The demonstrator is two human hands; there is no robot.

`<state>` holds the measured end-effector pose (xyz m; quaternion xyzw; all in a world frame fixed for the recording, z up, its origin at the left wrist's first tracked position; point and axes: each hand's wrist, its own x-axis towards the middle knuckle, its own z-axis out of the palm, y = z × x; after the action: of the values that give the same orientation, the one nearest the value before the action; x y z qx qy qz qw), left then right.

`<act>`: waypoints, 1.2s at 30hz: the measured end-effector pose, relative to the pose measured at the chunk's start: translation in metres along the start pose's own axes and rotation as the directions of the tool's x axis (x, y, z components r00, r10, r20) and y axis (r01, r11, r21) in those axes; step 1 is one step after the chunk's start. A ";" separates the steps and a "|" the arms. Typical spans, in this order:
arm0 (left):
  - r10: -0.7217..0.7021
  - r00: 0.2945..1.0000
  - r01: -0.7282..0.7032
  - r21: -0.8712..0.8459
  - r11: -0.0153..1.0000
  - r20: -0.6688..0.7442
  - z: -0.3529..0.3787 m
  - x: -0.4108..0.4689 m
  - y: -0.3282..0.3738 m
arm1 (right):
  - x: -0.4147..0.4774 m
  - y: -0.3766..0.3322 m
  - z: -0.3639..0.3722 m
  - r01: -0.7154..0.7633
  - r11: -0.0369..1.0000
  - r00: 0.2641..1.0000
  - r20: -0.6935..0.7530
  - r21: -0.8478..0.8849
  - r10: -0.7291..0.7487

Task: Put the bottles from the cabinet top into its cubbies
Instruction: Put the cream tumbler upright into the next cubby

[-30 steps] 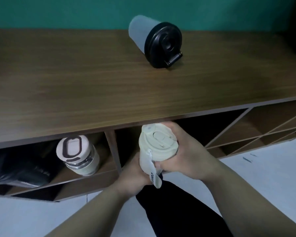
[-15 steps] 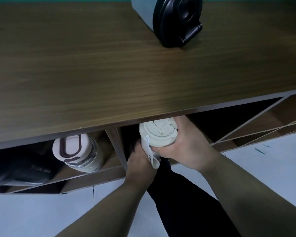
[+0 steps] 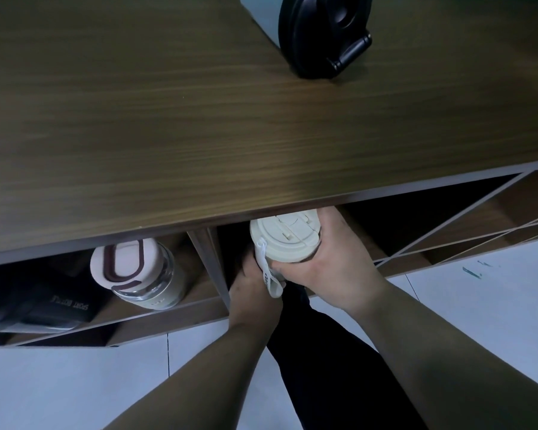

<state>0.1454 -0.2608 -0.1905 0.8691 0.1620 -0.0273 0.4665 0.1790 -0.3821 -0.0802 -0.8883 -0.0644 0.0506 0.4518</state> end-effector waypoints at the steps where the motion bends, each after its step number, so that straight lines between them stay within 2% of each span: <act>1: 0.025 1.000 -0.025 -0.023 0.999 -0.003 0.000 0.001 0.000 | 0.000 0.000 0.002 -0.004 1.000 1.000 -0.023 -0.004 0.004; 3: 0.039 0.999 -0.038 -0.109 0.993 0.006 0.000 0.003 -0.002 | -0.002 0.001 0.008 -0.014 1.000 0.997 -0.081 -0.002 0.014; 6: -0.017 0.998 0.027 -0.184 0.983 0.054 -0.004 0.002 0.003 | -0.007 0.000 0.017 -0.035 0.999 0.985 -0.167 -0.010 0.033; 9: -0.040 0.996 0.048 -0.088 0.995 0.085 -0.003 0.005 -0.005 | -0.011 0.001 0.024 -0.051 0.998 0.973 -0.225 -0.028 0.043; 12: -0.197 0.964 0.214 -0.079 0.974 0.179 -0.001 0.013 -0.013 | -0.013 0.000 0.029 -0.066 0.997 0.968 -0.246 -0.039 0.054; 14: -0.217 0.953 0.224 -0.007 0.975 0.209 -0.002 0.013 -0.012 | -0.014 -0.001 0.032 -0.075 0.996 0.965 -0.254 -0.043 0.062; 19: -0.124 0.973 0.131 -0.025 0.991 0.196 -0.003 0.011 -0.009 | -0.015 -0.004 0.032 -0.097 0.995 0.965 -0.246 -0.019 0.089; 24: -0.040 0.978 0.094 -0.259 0.961 0.206 -0.009 0.007 -0.007 | -0.019 -0.002 0.031 -0.137 0.990 0.970 -0.195 0.044 0.143; 29: 0.018 0.970 0.035 -0.213 0.976 0.244 -0.029 -0.003 -0.003 | -0.037 -0.004 0.017 -0.188 0.976 0.977 -0.123 -0.109 0.175; 33: -0.094 0.944 0.186 -0.277 0.943 0.316 -0.045 -0.028 -0.002 | -0.053 -0.010 0.002 -0.217 0.930 0.976 -0.045 -0.296 0.214; 36: -0.185 0.888 0.350 -0.359 0.865 0.420 -0.062 -0.050 0.004 | -0.066 -0.020 -0.011 -0.209 0.923 0.978 -0.048 -0.322 0.205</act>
<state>0.0927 -0.2254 -0.1424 0.6934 0.1937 -0.2212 0.6578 0.1141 -0.3898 -0.0548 -0.9528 0.0254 0.0807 0.2917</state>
